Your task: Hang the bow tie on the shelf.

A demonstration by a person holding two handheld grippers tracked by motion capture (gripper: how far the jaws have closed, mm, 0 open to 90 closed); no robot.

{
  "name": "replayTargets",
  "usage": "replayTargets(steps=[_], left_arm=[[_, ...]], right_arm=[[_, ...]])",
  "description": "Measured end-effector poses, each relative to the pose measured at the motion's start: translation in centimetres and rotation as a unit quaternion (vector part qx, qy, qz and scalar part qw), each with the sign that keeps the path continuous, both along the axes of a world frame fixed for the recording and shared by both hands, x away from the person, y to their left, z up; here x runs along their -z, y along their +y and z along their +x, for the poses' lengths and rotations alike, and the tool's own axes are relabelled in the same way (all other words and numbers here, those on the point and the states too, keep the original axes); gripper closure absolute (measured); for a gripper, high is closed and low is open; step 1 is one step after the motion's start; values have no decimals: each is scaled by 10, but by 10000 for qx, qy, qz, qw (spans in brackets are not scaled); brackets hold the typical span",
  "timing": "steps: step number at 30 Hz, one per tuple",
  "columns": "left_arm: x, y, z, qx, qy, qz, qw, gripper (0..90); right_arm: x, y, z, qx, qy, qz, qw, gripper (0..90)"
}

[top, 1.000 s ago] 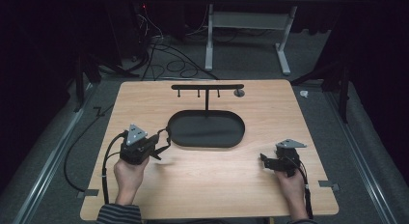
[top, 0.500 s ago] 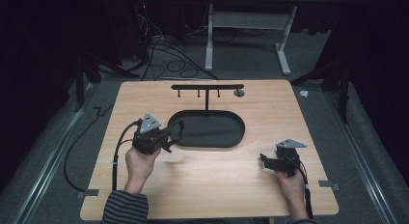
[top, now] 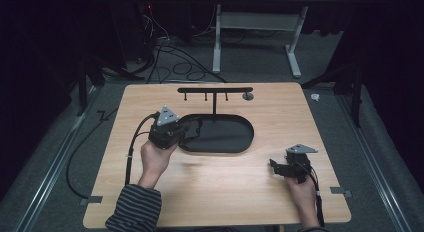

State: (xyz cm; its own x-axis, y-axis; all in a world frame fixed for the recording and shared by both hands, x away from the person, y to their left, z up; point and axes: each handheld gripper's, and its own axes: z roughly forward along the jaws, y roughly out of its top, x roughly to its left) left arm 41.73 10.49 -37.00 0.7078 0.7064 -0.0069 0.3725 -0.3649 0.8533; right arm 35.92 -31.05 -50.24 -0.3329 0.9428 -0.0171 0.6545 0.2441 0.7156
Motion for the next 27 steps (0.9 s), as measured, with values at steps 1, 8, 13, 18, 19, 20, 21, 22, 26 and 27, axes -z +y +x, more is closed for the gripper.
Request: replayTargets(steps=[1, 8, 13, 18, 19, 20, 21, 22, 26, 27], left_arm=[[-1, -1, 1, 18, 17, 10, 10000, 895], [-7, -11, 11, 71, -29, -34, 10000, 895], [-12, -15, 14, 115, -43, -28, 9999, 895], [-19, -22, 18, 179, -122, -19, 9998, 895], [-21, -23, 20, 187, -140, -15, 9997, 895], [-22, -24, 21, 188, -146, -17, 9997, 895], [-23, -25, 22, 188, -161, -38, 9997, 895], [-24, -26, 24, 191, -145, -68, 9997, 895], [-28, -29, 31, 166, -176, -89, 9997, 895], [-28, -30, 33, 145, -180, -97, 9997, 895]], right_arm=[[0, 0, 0, 1, 1, 2, 10000, 240], [0, 0, 0, -3, 1, 1, 10000, 240], [0, 0, 0, -13, -2, -2, 10000, 240], [0, 0, 0, -7, 2, 3, 10000, 240], [0, 0, 0, -13, -2, -2, 10000, 240], [0, 0, 0, -9, 2, 2, 10000, 240], [0, 0, 0, -7, 3, 3, 10000, 240], [0, 0, 0, -2, 6, 5, 10000, 240], [0, 0, 0, -8, 4, 4, 10000, 239], [0, 0, 0, -8, 4, 8, 10000, 240]])
